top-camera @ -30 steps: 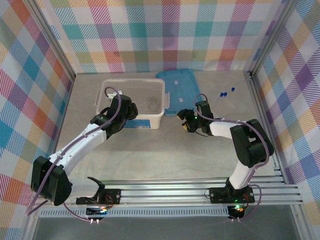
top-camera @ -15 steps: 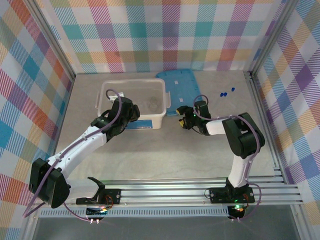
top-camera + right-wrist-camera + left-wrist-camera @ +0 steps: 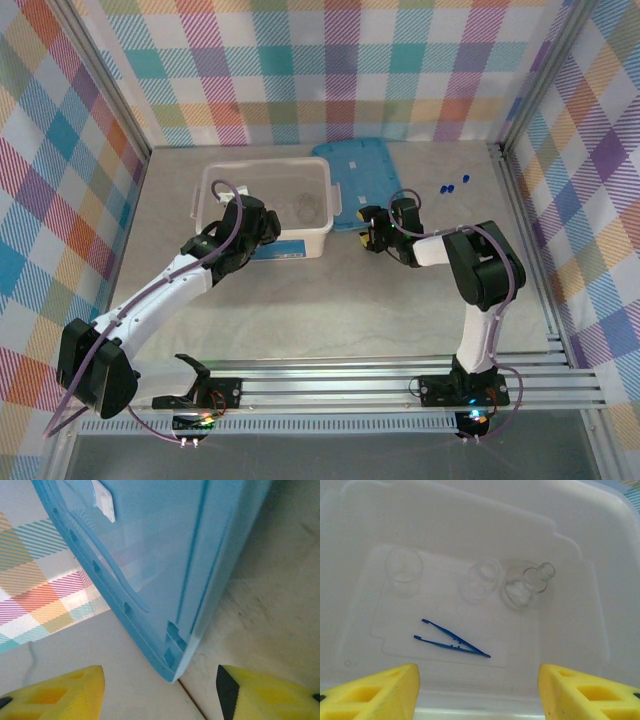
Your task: Organize the chemistry lab equipment
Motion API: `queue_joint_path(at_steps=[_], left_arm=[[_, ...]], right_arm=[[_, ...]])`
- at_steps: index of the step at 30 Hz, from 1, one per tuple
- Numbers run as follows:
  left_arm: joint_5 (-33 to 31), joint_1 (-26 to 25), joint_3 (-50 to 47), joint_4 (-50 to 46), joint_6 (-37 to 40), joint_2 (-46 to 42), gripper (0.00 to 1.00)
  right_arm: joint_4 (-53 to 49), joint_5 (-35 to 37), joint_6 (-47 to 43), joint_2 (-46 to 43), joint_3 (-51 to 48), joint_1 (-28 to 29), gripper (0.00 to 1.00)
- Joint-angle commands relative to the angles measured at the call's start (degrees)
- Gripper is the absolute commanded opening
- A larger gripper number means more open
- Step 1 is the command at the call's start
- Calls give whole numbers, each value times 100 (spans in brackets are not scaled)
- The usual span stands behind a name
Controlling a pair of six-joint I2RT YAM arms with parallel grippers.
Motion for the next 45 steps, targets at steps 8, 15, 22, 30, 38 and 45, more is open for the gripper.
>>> queue_joint_path(at_steps=[8, 15, 22, 30, 38, 45], left_arm=[[509, -179, -138, -480, -182, -25, 64], [518, -175, -138, -498, -168, -5, 63], [534, -182, -138, -454, -173, 60, 64], [492, -200, -180, -498, -178, -7, 63], [489, -200, -229, -499, -211, -27, 64], [464, -200, -202, -532, -174, -9, 64]], right_arm=[[-333, 522, -154, 356, 638, -188, 62], [-731, 947, -759, 13, 727, -219, 61], [-583, 1046, -952, -90, 744, -224, 61], [-391, 1115, -545, 141, 1142, -228, 59], [-985, 1411, -361, 86, 1481, -237, 46], [-882, 1273, -94, 383, 1678, -288, 31]])
